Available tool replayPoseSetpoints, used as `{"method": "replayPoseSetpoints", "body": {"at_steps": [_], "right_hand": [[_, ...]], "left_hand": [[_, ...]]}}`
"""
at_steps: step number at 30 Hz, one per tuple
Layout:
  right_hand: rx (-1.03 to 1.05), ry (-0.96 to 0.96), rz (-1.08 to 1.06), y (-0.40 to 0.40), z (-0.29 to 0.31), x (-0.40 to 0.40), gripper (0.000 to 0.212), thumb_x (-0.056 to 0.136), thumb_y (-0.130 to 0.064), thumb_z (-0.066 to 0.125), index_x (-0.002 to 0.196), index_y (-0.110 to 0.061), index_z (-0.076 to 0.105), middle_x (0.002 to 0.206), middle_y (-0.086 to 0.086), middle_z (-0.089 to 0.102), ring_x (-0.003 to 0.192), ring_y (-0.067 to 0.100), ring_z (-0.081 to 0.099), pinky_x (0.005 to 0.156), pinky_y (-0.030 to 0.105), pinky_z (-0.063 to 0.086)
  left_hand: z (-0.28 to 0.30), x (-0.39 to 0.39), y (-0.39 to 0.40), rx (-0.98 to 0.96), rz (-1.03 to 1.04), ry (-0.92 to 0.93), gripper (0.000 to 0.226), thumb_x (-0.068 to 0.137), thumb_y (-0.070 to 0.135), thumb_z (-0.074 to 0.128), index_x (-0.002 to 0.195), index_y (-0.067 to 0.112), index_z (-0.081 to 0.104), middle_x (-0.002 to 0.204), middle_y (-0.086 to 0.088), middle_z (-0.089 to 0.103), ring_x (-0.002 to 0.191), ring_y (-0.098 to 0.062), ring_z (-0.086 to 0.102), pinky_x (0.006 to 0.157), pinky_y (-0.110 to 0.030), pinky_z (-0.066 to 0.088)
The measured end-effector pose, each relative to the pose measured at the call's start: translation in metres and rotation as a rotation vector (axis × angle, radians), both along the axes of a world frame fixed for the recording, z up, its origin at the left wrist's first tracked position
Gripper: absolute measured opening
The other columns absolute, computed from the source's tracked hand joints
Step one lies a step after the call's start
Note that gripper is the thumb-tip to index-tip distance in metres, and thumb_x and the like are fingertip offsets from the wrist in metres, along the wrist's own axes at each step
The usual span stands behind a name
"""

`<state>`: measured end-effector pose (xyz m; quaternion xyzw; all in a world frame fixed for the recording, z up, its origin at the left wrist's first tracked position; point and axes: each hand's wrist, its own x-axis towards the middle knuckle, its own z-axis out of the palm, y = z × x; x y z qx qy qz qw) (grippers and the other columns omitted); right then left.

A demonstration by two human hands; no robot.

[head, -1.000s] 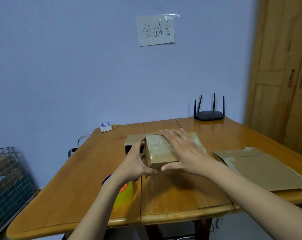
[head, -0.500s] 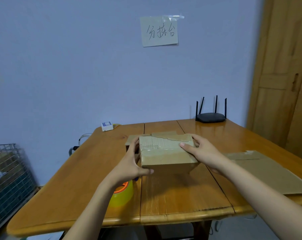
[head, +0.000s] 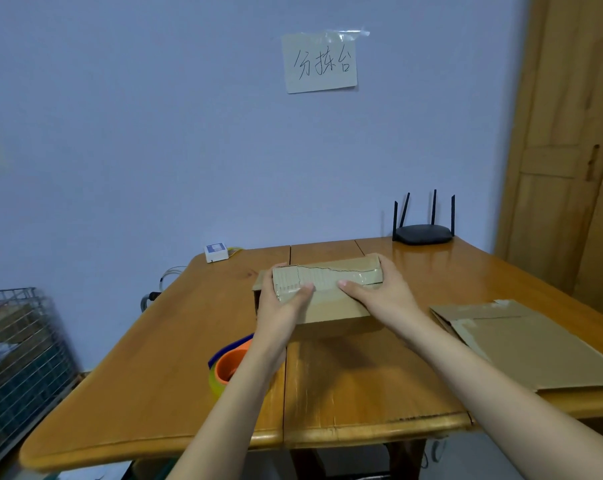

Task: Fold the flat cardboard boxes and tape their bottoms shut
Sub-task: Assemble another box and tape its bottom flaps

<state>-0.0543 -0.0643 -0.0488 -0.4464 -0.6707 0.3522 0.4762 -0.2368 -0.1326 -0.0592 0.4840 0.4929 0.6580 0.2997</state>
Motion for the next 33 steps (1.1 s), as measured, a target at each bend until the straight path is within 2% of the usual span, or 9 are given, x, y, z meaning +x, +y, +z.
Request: {"method": "replayPoseSetpoints", "body": {"at_steps": [4,8,13,16,19,23,27,31,33], "right_hand": [[-0.006,0.047,0.024,0.000,0.004,0.002,0.055,0.085,-0.047,0.071,0.135,-0.039,0.048,0.128,-0.013,0.061,0.117,0.015,0.058,0.101,0.042,0.050],[-0.005,0.057,0.052,0.003,0.001,0.007,0.040,0.097,-0.034,0.059,0.136,-0.039,0.049,0.136,-0.009,0.056,0.127,0.018,0.051,0.107,0.046,0.045],[-0.085,0.073,0.103,0.004,0.000,0.014,0.034,0.103,-0.028,0.047,0.134,-0.040,0.053,0.135,-0.008,0.058,0.124,0.019,0.054,0.104,0.049,0.047],[-0.206,0.091,0.147,0.005,0.005,0.022,0.028,0.106,-0.021,0.045,0.129,-0.027,0.059,0.121,-0.004,0.067,0.111,0.018,0.063,0.097,0.044,0.053],[-0.287,0.103,0.174,0.006,0.014,0.029,0.025,0.107,-0.018,0.042,0.122,-0.020,0.062,0.113,0.003,0.070,0.101,0.022,0.067,0.080,0.040,0.057],[-0.362,0.160,0.195,0.012,0.019,0.036,0.045,0.103,-0.041,0.048,0.145,-0.027,0.044,0.139,0.004,0.056,0.114,0.022,0.061,0.093,0.045,0.053],[-0.426,0.284,0.331,0.017,0.014,0.050,0.052,0.090,-0.064,0.053,0.135,-0.038,0.047,0.140,0.004,0.057,0.119,0.022,0.059,0.108,0.049,0.044],[-0.424,0.029,0.328,0.014,-0.006,0.058,0.096,0.081,-0.063,0.067,0.157,-0.032,0.019,0.144,-0.006,0.045,0.122,0.017,0.053,0.106,0.044,0.045],[-0.436,0.001,0.295,0.021,-0.015,0.062,0.106,0.072,-0.061,0.079,0.156,-0.031,0.023,0.139,-0.008,0.052,0.118,0.018,0.059,0.100,0.042,0.052]], "left_hand": [[0.000,-0.001,0.003,0.008,-0.058,-0.070,0.049,0.091,0.026,0.070,0.130,0.041,0.044,0.125,-0.001,0.059,0.110,-0.023,0.063,0.077,-0.034,0.060],[0.001,-0.007,0.004,-0.006,-0.122,-0.041,0.046,0.097,0.026,0.062,0.134,0.044,0.041,0.131,-0.004,0.058,0.115,-0.025,0.063,0.092,-0.045,0.057],[-0.003,-0.017,0.003,-0.082,-0.228,0.000,0.051,0.102,0.036,0.050,0.145,0.049,0.027,0.143,-0.002,0.051,0.124,-0.021,0.057,0.100,-0.037,0.051],[-0.003,-0.031,0.001,-0.172,-0.329,0.127,0.090,0.083,0.057,0.070,0.149,0.058,0.009,0.157,0.011,0.033,0.141,-0.015,0.040,0.118,-0.046,0.031],[-0.002,-0.037,-0.001,-0.186,-0.368,0.351,0.128,0.068,0.041,0.089,0.151,0.053,-0.009,0.148,0.025,0.040,0.133,0.001,0.044,0.115,-0.032,0.033],[-0.003,-0.040,0.012,-0.156,-0.219,0.343,0.126,0.058,0.043,0.095,0.152,0.049,0.011,0.148,0.018,0.043,0.128,-0.003,0.049,0.109,-0.035,0.043],[0.006,-0.037,0.029,-0.183,-0.100,0.069,0.105,0.051,0.067,0.088,0.141,0.036,0.044,0.135,0.005,0.060,0.111,-0.013,0.066,0.091,-0.038,0.056],[0.013,-0.024,0.043,-0.266,-0.080,-0.007,0.120,0.051,0.084,0.074,0.149,0.027,0.037,0.148,0.002,0.050,0.130,-0.022,0.052,0.109,-0.047,0.041],[0.015,-0.012,0.051,-0.257,-0.072,0.009,0.116,0.063,0.082,0.068,0.154,0.022,0.028,0.154,0.000,0.040,0.138,-0.025,0.042,0.113,-0.047,0.035]]}}
